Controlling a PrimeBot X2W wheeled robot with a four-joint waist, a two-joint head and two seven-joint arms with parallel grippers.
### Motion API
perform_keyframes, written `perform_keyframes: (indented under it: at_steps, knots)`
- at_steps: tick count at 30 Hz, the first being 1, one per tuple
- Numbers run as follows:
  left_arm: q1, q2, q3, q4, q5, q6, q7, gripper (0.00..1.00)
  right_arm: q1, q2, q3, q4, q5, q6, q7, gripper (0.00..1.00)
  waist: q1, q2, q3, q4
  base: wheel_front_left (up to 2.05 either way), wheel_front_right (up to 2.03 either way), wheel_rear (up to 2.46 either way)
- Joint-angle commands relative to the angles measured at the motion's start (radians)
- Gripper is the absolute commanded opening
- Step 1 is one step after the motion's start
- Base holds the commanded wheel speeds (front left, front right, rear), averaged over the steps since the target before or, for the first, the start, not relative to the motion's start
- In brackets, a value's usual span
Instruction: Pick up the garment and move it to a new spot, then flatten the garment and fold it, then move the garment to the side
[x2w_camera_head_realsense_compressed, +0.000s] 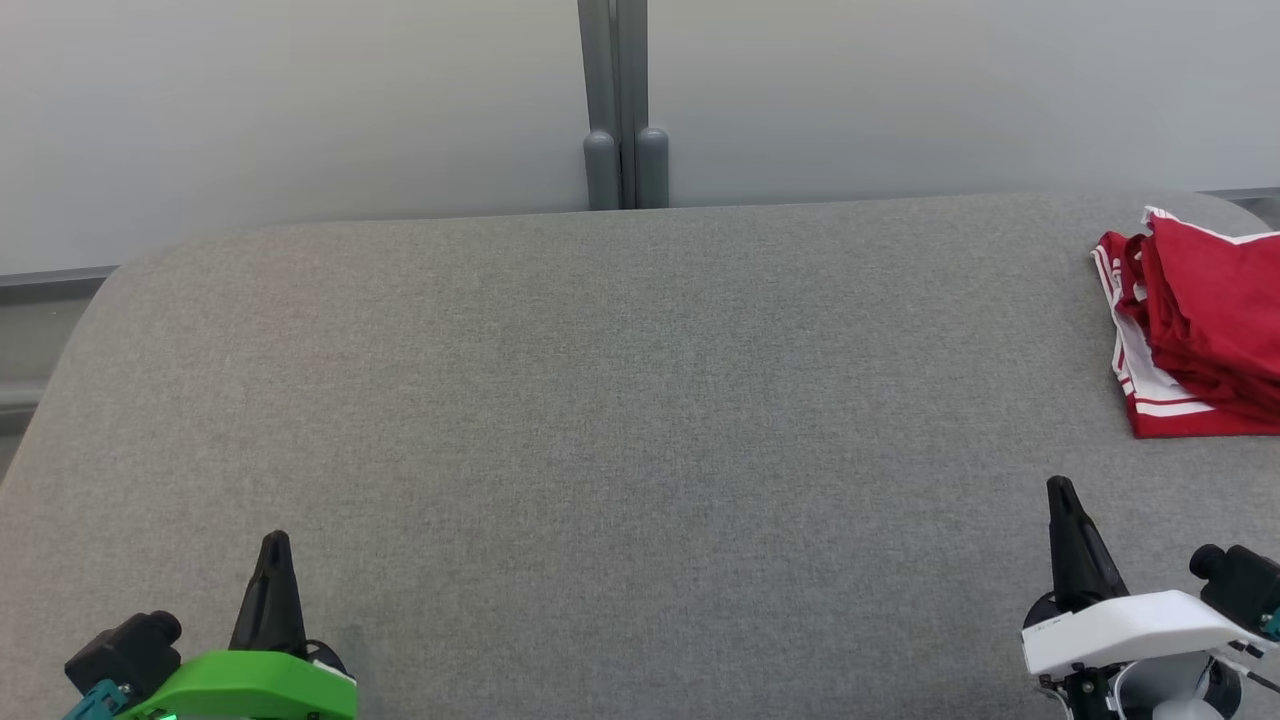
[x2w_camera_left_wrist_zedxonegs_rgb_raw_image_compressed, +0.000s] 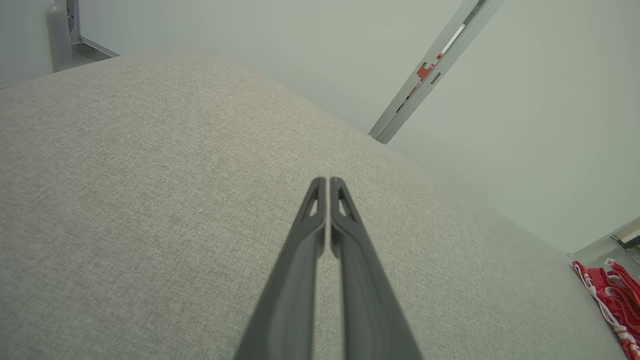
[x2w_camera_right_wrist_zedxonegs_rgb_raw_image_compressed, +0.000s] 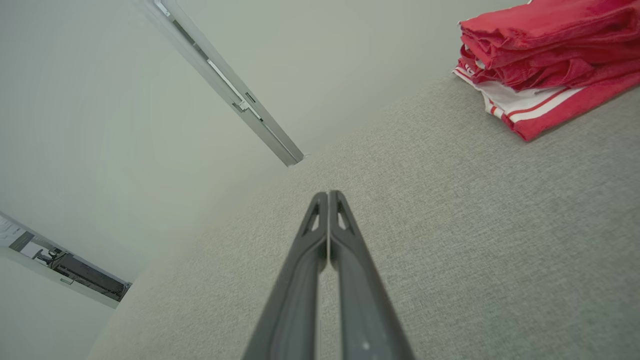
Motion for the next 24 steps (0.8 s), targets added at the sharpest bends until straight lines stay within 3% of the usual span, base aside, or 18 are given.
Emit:
perform_keyframes:
  at_steps: [1,24]
  knots:
    - [-0.033,0.003,0.008,-0.016,-0.038,-0.007,0.009,0.0,-0.027,-0.006,-0.005,-0.008,0.036,0.0,0.007,0.0,0.0,0.0,0.0,0.0,0.0,0.0,0.0]
    - [-0.064,-0.008,0.034,-0.017,-0.339,-0.022,0.087,0.0,-0.068,-0.003,-0.022,0.023,0.333,-0.001,0.084,0.0,0.0,0.0,0.003,-0.004,0.0,0.0,0.0]
